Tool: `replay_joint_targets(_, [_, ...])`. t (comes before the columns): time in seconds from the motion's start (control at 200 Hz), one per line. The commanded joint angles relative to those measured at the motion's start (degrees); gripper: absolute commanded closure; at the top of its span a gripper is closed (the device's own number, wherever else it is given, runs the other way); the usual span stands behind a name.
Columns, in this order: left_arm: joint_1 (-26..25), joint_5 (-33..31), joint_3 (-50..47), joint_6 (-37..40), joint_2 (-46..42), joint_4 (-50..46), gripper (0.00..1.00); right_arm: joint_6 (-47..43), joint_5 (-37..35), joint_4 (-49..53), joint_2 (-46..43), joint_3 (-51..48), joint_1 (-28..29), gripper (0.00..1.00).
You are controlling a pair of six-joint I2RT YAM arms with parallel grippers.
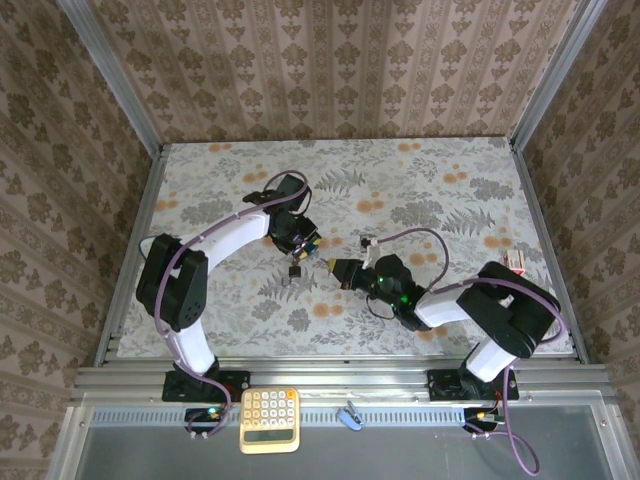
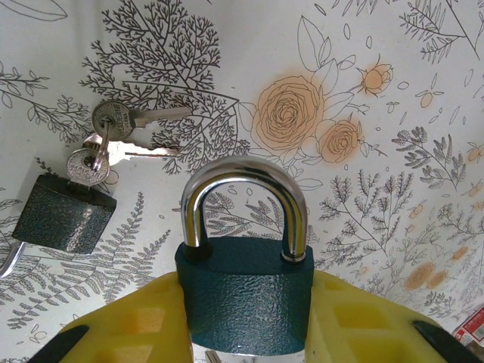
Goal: Unlock with the key
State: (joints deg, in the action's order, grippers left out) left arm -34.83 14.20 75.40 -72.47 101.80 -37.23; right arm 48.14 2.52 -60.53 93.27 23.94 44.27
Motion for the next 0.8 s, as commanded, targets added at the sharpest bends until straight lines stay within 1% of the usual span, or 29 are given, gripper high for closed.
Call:
replay_joint_targets(0.0, [0.12, 1.31, 1.01, -1.82, -0.88, -0.41, 0.68, -0.72, -6.17, -8.34, 2.81, 0.32, 1.49, 1.00])
replay_joint_targets(0.155, [0.11, 1.37, 0.73, -2.32, -1.14, 0.01, 0.68, -1.19, -11.32, -11.10, 5.22, -0.08, 3.74, 1.00])
replay_joint_targets(0.29, [0.11, 1.27, 0.63, -2.67, -1.59, 0.55, 0.68, -0.62, -14.98, -12.80, 5.39, -1.29, 4.27, 1.00])
replay_joint_targets(0.795, [-0.15, 2.83, -0.12, -3.72, -2.30, 2.08, 0.68, -0.73, -14.94, -12.34, 6.61, 0.05, 4.33, 1.00])
